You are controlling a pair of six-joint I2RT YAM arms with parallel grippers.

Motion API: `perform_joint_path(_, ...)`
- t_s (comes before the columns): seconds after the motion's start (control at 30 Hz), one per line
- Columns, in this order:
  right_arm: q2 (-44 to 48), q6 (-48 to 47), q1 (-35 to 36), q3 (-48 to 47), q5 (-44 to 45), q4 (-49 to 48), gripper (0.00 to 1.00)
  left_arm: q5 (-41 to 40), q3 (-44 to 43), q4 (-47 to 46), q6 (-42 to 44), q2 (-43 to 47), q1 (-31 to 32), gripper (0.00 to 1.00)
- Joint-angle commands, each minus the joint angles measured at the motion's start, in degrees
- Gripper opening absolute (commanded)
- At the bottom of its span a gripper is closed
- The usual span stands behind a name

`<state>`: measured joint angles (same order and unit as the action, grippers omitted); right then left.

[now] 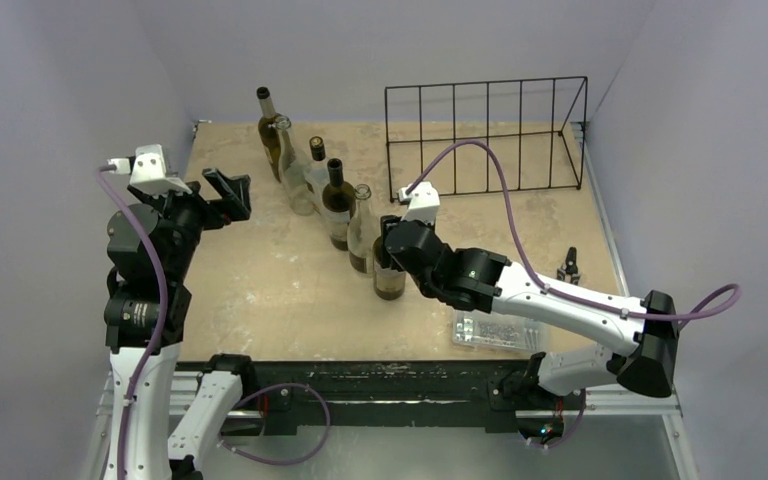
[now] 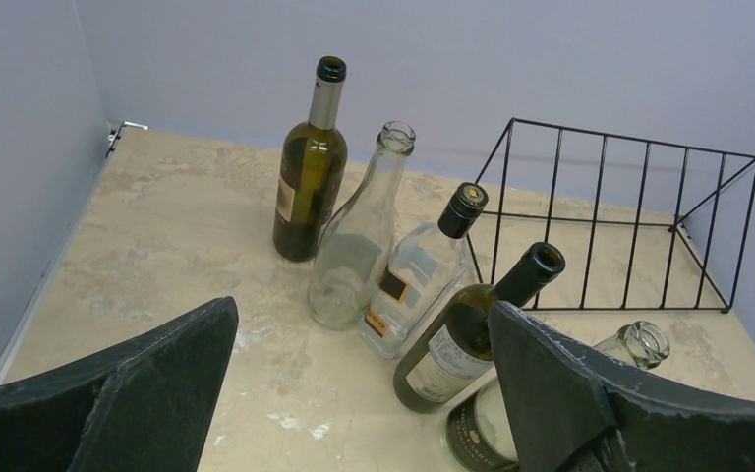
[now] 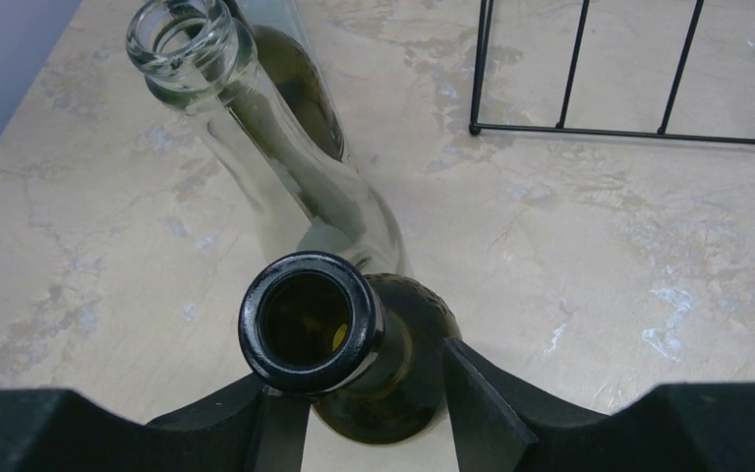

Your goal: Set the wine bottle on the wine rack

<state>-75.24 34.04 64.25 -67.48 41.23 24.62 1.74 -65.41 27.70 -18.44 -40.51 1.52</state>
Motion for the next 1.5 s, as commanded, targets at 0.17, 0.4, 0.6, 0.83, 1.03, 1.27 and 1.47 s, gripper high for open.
perform_joint_path(0.17, -0.8, -2.0, 0.4, -2.3, 1.1, -1.2, 0.48, 1.0, 0.3, -2.8, -1.5, -0.2, -0.1, 1.0)
perform_joint_path(0.4, 1.8, -3.5, 0.4, -0.8, 1.5, -3.1, 0.32, 3.1, 0.3, -3.1, -2.8, -0.9, -0.1, 1.0)
perform_joint_path(0.6, 4.1, -4.1, 0.4, 0.1, 1.9, -4.7, 0.2, 2.0, 0.7, -2.9, -3.2, -1.2, -0.2, 1.0)
perform_joint_path(0.83, 7.0, -6.3, 0.4, 0.9, 4.2, -7.1, 0.07, 3.0, 0.3, -2.6, -3.6, -1.7, -0.2, 1.0)
perform_joint_path(1.03, 7.5, -10.1, 0.2, -1.3, 10.0, -6.5, 0.0, 2.5, 0.2, -2.1, -3.7, -1.8, -0.2, 1.0)
perform_joint_path(1.27, 8.3, -14.5, -2.6, -1.7, 13.4, -9.6, 0.0, 1.2, -0.4, -0.7, -3.9, -3.0, -0.2, 0.98)
perform_joint_path(1.47, 7.7, -17.3, -9.7, -4.3, 8.5, -11.9, 0.0, 1.2, -0.2, -0.7, -4.2, -3.3, -0.2, 0.97)
